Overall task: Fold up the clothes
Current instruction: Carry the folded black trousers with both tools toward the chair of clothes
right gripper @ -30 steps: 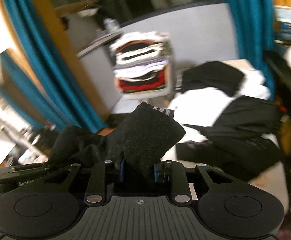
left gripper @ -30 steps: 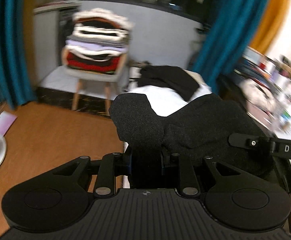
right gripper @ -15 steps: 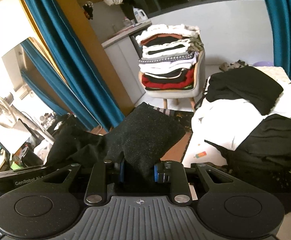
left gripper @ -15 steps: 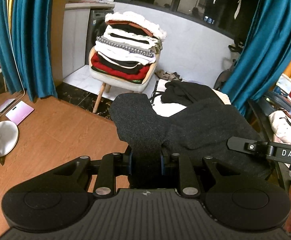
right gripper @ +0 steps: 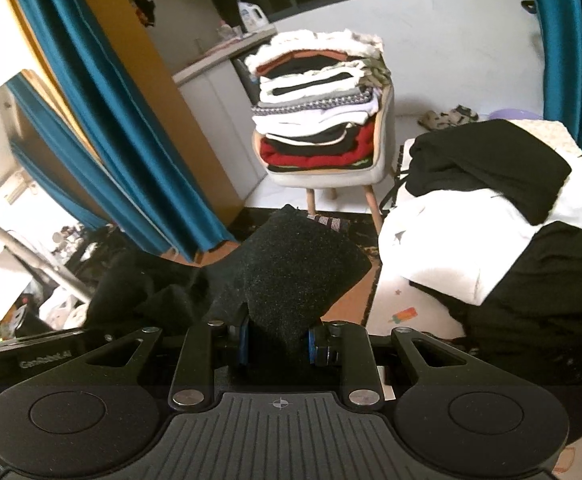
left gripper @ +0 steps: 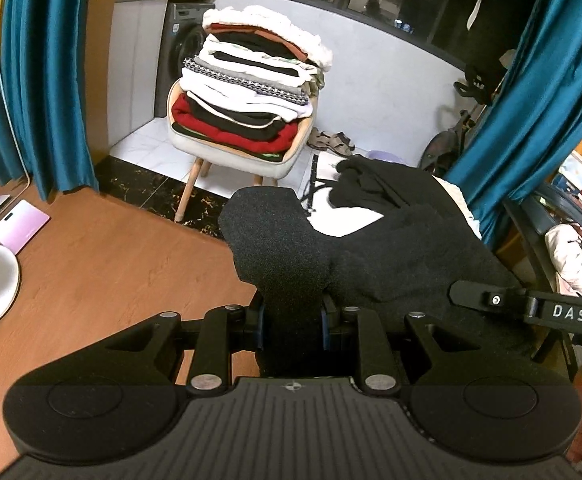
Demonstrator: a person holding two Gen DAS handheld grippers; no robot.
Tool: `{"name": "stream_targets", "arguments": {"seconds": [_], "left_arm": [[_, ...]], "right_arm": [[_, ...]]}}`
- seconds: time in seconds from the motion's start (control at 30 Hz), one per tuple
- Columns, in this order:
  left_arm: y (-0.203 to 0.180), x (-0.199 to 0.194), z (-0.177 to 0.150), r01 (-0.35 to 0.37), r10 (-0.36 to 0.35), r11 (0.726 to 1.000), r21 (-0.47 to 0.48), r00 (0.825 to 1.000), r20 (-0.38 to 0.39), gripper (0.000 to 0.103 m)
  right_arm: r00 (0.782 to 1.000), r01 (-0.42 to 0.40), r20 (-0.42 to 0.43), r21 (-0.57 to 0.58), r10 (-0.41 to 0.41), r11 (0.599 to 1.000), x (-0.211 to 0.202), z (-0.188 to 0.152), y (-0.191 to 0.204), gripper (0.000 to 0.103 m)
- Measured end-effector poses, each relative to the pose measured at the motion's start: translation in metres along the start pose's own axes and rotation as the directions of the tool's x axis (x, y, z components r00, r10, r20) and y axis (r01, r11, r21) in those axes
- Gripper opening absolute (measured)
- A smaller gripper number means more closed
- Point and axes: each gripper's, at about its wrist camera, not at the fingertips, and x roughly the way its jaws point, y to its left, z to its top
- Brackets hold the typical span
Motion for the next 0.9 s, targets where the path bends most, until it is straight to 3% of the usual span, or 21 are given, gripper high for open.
{"name": "stream_targets", "arguments": {"seconds": [0.2, 0.43, 0.67, 0.9], "left_arm": [[0.083, 0.007, 0.051, 0.033, -0.033, 0.999, -0.003, 0.999, 0.001, 0.024], [0.154, 0.011, 0.084, 0.020, -0.020, 1.000, -0.001, 1.000, 0.005, 0.024], [0.215, 0.014, 0.106, -0.022, 0.023, 0.998, -0.061, 1.000, 0.013, 0.024], [0.242, 0.032, 0.133, -0.071, 0.072, 0.995, -0.073, 0.997, 0.012, 0.024]], "right_arm": [[0.998, 0.057, -0.035, 0.034, -0.056, 0.998, 0.058, 0.023, 0.074, 0.023], [0.995, 0.095, -0.011, -0.003, -0.095, 0.995, 0.118, 0.041, 0.162, 0.023], [0.995, 0.063, -0.073, -0.036, -0.066, 0.997, 0.173, 0.054, 0.209, 0.023], [0.996, 0.017, -0.090, -0.063, -0.023, 0.998, 0.220, 0.078, 0.233, 0.023]]}}
